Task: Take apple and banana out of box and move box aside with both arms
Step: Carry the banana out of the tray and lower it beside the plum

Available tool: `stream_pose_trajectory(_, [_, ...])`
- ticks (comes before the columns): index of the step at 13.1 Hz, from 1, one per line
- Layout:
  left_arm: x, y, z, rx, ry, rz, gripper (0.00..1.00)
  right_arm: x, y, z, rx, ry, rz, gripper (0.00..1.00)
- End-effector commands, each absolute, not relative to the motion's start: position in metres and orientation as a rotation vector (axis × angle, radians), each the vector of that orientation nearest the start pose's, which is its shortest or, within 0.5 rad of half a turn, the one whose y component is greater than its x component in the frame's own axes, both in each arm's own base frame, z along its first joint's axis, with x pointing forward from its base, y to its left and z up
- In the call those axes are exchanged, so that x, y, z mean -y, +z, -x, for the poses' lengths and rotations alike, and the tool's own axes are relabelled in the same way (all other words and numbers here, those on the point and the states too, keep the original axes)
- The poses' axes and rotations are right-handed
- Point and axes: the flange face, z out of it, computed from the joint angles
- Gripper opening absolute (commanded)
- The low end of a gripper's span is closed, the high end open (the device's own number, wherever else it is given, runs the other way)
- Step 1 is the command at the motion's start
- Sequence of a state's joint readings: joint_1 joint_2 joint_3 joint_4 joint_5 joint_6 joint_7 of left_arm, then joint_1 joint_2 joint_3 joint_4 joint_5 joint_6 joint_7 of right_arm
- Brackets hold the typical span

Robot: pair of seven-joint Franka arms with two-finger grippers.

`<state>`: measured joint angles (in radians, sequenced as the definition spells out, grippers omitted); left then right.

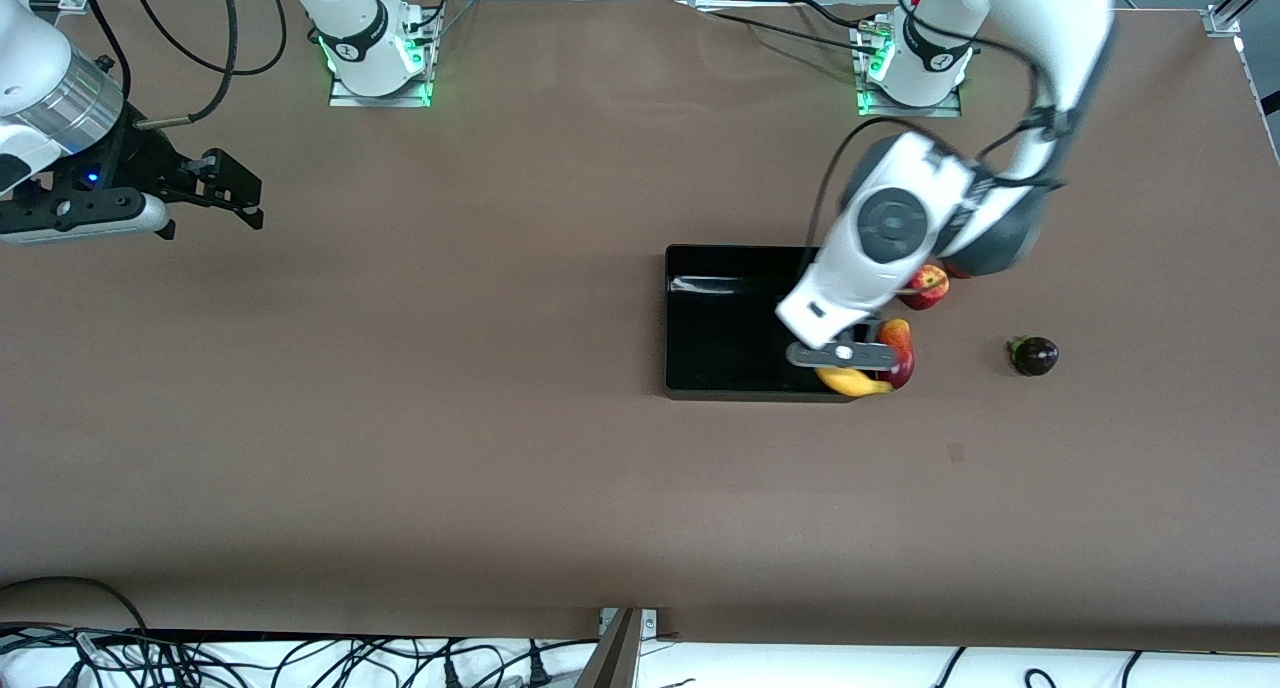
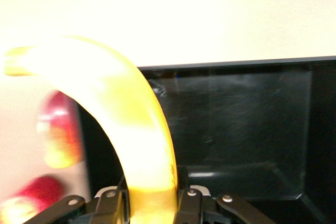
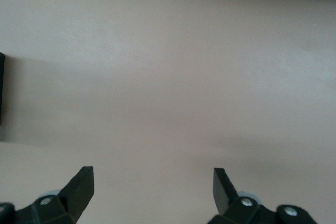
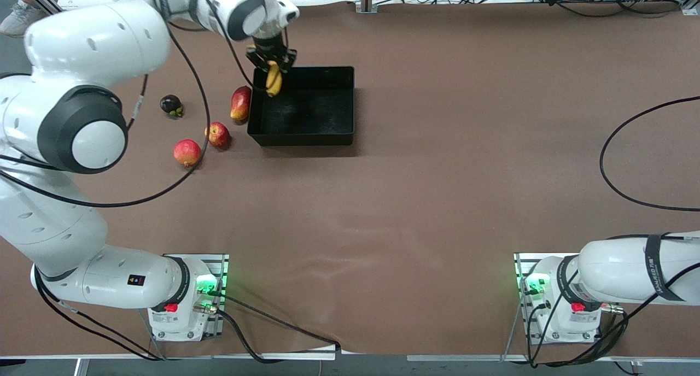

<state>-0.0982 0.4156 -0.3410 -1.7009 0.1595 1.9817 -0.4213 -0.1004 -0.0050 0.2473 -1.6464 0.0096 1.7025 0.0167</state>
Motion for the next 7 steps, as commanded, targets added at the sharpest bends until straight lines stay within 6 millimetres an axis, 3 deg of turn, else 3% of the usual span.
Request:
stream_pose_trajectory(1, [0.193, 0.349, -0.617, -0.311, 0.232, 3.046, 0.02, -0.083, 0.609, -0.559, 0.202, -0.110, 3.128, 1.00])
stream_pose_trajectory(4, [0.113, 0.323, -0.637, -0.491, 0.298, 3.029, 0.02, -0.087, 0.604, -0.562, 0.206, -0.114, 3.105, 1.00])
stream_pose_trajectory(5, [0.087, 0.313, -0.640, -0.586, 0.315, 2.996, 0.06, -0.092, 0.579, -0.577, 0.230, -0.074, 3.088, 1.00])
stream_pose_trajectory(6, [0.066, 0.305, -0.639, -0.628, 0.328, 2.989, 0.06, -0.100, 0.565, -0.581, 0.258, -0.038, 3.084, 1.00])
stream_pose_trajectory(7, [0.050, 0.298, -0.638, -0.679, 0.335, 2.986, 0.06, -0.105, 0.570, -0.579, 0.273, -0.047, 3.085, 1.00])
